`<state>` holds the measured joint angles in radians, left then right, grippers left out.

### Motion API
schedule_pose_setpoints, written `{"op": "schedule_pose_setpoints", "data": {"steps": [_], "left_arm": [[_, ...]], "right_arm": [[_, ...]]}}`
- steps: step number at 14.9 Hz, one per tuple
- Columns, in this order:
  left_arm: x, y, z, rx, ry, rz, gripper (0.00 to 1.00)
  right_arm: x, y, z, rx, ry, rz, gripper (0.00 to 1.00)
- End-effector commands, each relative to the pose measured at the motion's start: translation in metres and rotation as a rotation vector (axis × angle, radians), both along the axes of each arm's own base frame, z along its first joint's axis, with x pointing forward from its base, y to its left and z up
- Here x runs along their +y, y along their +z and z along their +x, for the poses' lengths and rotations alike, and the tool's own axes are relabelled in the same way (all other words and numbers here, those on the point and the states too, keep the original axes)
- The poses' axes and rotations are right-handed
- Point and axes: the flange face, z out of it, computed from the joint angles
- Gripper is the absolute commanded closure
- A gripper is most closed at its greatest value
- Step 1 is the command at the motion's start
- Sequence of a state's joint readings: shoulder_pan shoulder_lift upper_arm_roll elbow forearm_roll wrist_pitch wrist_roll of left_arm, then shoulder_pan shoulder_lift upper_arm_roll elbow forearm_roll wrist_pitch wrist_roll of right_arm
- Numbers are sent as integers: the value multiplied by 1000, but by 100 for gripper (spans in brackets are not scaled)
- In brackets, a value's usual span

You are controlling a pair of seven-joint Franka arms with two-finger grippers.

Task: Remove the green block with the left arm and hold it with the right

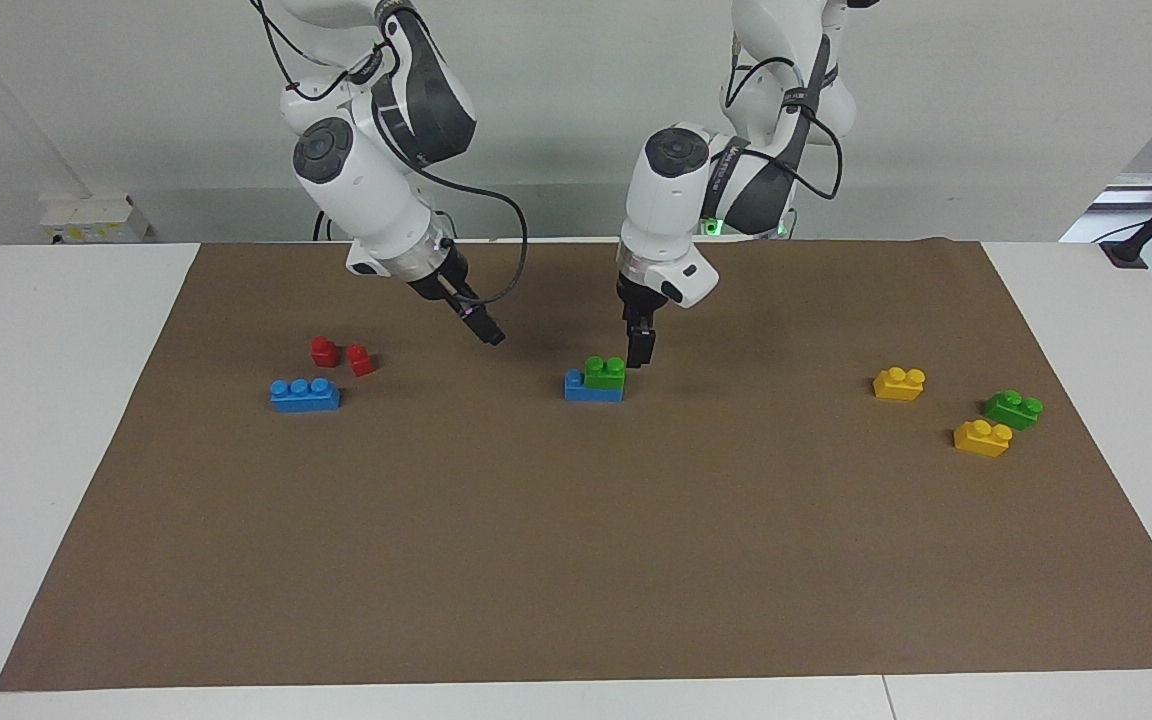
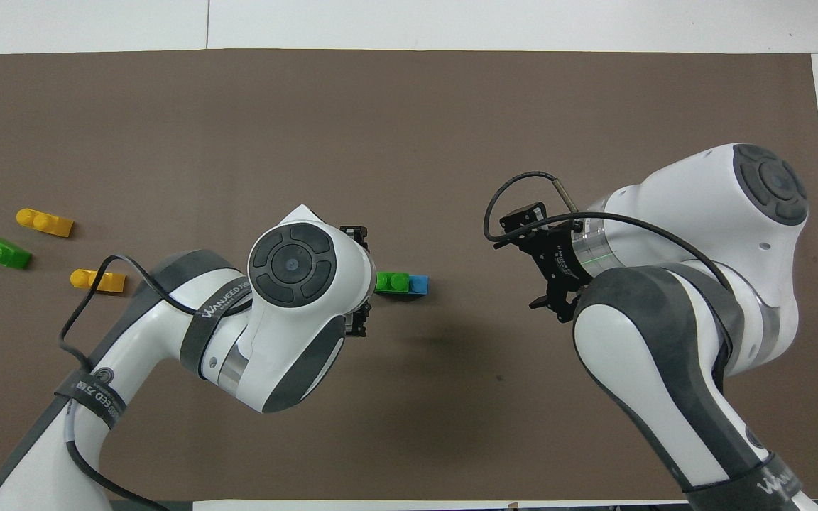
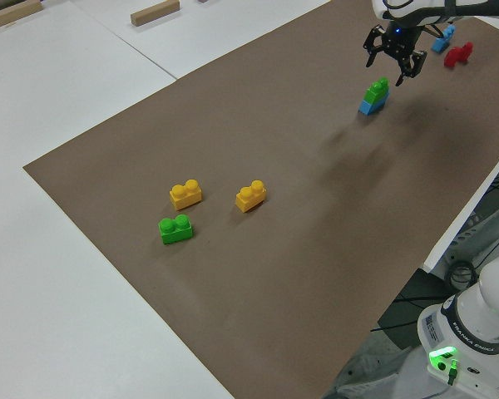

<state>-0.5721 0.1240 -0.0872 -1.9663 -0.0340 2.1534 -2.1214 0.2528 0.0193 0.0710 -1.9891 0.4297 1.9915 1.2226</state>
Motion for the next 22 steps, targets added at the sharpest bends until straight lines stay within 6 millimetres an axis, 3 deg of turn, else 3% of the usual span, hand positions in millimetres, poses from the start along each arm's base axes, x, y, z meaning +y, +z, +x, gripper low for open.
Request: {"op": "schedule_pose_setpoints", "data": {"steps": [1,5,9,15,22], "left_arm": [[-10,-12,6,-15,21,19,0],[-24,-33,6,-21,56,43,0],[-31,-43,14,-44,75,47,0],[-30,-65,14,-30,88,59,0],[-28,-71,14,-40,116,48,0]], "right_arm": [[14,-16,-9,29,-106,40,0],[15,-41,-1,111,-359,102,0],[30,-67,-9,102,-415,125,0],[51,-87,-11,101,-484,158,0],[57,-112,-5,126,-606,214,0]]}}
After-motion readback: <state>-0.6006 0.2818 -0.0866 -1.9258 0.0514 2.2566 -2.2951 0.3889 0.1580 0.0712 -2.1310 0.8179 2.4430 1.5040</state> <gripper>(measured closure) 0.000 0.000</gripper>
